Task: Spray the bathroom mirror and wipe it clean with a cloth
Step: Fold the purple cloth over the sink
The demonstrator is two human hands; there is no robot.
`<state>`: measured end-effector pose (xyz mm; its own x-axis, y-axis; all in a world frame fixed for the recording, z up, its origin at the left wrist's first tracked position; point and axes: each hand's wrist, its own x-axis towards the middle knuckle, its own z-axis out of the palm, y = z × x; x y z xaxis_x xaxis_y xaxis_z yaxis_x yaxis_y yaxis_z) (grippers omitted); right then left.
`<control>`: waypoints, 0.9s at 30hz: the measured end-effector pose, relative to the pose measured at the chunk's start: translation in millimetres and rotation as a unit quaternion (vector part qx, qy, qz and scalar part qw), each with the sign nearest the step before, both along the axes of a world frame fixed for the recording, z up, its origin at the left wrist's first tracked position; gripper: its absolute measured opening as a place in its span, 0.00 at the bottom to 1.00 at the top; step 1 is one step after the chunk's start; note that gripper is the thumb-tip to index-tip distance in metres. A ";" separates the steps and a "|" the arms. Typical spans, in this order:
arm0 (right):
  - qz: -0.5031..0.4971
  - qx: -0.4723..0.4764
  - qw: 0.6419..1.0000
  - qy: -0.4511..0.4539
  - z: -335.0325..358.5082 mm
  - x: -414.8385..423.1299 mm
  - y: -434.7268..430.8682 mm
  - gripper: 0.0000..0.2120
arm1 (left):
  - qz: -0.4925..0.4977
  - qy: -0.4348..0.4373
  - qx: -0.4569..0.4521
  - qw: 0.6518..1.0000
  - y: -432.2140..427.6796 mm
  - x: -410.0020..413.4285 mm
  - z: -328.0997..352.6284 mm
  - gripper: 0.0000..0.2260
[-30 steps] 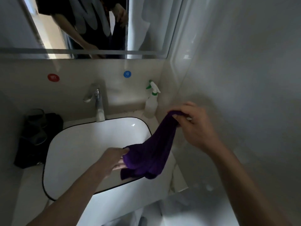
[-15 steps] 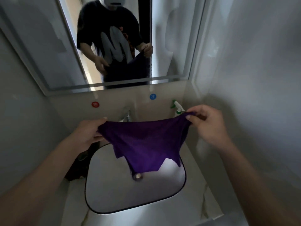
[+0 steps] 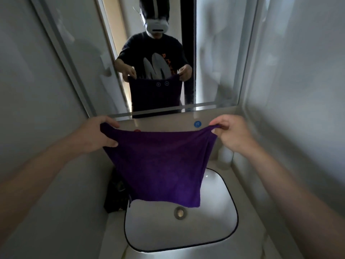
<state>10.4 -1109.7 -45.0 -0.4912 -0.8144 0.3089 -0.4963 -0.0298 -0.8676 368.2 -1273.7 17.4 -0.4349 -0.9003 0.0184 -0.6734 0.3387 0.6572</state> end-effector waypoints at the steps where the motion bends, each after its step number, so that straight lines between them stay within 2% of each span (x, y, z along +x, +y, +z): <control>1: 0.011 0.008 1.000 0.014 -0.1 1.7 -4.0 0.19 | -0.006 -0.040 -0.022 0.999 0.0 1.7 -0.2 0.21; 4: 0.047 0.069 0.995 0.057 -5.6 13.2 -15.7 0.13 | -0.016 -0.106 -0.080 0.991 0.5 4.0 0.3 0.13; 7: 0.059 0.115 0.990 0.058 -15.2 21.7 -18.4 0.06 | -0.006 -0.122 -0.134 0.983 1.7 4.7 6.9 0.04; 9: 0.096 0.152 0.983 0.040 -13.9 23.1 -15.3 0.08 | 0.000 -0.111 -0.157 0.981 4.2 5.3 14.4 0.05; 11: 0.120 0.155 0.980 0.037 -13.1 20.9 -16.3 0.15 | 0.002 -0.108 -0.175 0.979 6.5 7.8 22.7 0.08; 14: 0.084 0.130 0.984 0.092 -16.9 17.6 -26.1 0.13 | 0.018 -0.097 -0.171 0.980 8.3 14.4 36.1 0.13; 17: 0.070 0.075 0.991 0.089 -14.8 11.5 -33.5 0.14 | 0.031 -0.061 -0.149 0.986 12.6 20.6 46.0 0.15; 20: 0.072 0.041 0.994 0.065 -6.4 6.0 -31.7 0.17 | 0.062 -0.010 -0.126 0.990 16.2 26.9 53.3 0.22; 23: 0.094 0.020 0.995 0.014 7.7 5.7 -24.8 0.17 | 0.107 0.056 -0.106 0.987 14.9 34.2 53.4 0.26; 27: 0.130 -0.027 0.988 -0.073 37.2 -0.6 -4.7 0.15 | 0.097 0.190 -0.092 0.973 20.2 45.5 47.9 0.20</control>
<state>9.7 -1114.4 -7.8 -0.3100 -0.9033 0.2965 -0.3360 -0.1877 -0.9230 413.7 -1253.6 65.3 -0.1878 -0.9309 0.3134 -0.4575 0.3653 0.8107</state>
